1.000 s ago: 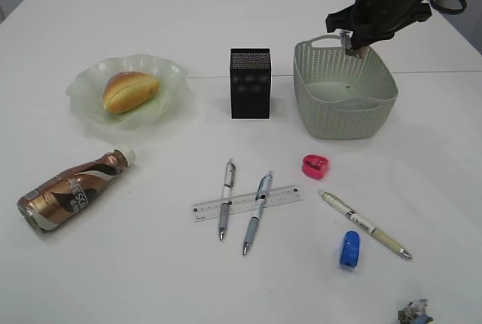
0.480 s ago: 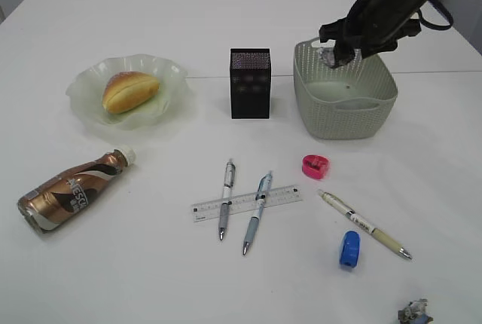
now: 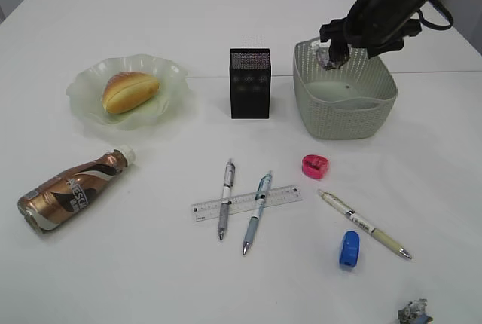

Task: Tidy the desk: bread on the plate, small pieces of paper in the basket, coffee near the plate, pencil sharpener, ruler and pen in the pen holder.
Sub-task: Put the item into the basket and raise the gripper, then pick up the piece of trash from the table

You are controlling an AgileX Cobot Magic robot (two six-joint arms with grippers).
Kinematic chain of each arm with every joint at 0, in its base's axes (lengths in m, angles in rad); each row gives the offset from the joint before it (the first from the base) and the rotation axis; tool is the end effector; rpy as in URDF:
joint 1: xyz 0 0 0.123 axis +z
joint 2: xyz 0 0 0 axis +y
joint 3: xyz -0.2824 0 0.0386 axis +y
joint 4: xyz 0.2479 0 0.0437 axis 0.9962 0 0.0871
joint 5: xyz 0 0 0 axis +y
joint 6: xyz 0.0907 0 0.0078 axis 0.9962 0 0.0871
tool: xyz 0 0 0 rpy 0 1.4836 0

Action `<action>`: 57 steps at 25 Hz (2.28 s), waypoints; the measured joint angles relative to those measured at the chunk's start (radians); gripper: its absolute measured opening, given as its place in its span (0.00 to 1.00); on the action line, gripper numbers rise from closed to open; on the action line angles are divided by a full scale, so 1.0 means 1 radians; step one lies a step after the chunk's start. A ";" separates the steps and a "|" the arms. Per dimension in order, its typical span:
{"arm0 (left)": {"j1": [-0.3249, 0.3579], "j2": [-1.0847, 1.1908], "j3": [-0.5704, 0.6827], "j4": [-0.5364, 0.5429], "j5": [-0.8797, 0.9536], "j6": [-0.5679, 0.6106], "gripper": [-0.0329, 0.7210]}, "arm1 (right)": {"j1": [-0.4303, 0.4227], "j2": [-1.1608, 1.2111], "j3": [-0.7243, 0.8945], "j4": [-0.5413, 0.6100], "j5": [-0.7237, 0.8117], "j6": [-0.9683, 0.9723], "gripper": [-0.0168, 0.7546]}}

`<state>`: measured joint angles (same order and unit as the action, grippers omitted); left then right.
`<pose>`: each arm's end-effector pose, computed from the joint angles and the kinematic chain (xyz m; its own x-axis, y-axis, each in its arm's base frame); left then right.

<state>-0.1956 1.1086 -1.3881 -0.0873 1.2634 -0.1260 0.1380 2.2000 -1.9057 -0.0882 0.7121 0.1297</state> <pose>0.1863 -0.0446 0.4325 -0.7940 0.0030 -0.6079 0.1255 0.9793 -0.1591 0.4984 0.0639 0.2263 -0.7913 -0.0466 -0.6097 -0.0531 0.9986 -0.0074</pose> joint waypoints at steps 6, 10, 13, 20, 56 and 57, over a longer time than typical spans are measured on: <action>0.000 0.000 0.000 0.000 0.000 0.000 0.79 | 0.000 0.012 -0.009 -0.010 0.078 0.047 0.77; 0.000 0.000 0.000 0.000 0.000 0.000 0.79 | -0.008 0.013 -0.026 -0.014 0.068 0.072 0.77; 0.000 0.000 0.000 0.000 0.000 0.000 0.79 | -0.017 0.013 -0.043 0.007 0.117 0.097 0.76; 0.000 0.000 0.000 0.009 0.000 0.000 0.79 | -0.021 -0.003 -0.119 0.013 0.152 0.097 0.75; 0.000 0.000 0.000 0.037 0.000 0.000 0.79 | -0.021 -0.322 -0.110 0.178 0.535 0.042 0.63; 0.000 0.000 0.000 0.037 0.000 0.000 0.79 | -0.021 -0.352 -0.094 0.181 0.535 0.042 0.63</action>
<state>-0.1956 1.1086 -1.3881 -0.0506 1.2634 -0.1260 0.1173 1.8475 -2.0000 0.0927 1.2474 0.1714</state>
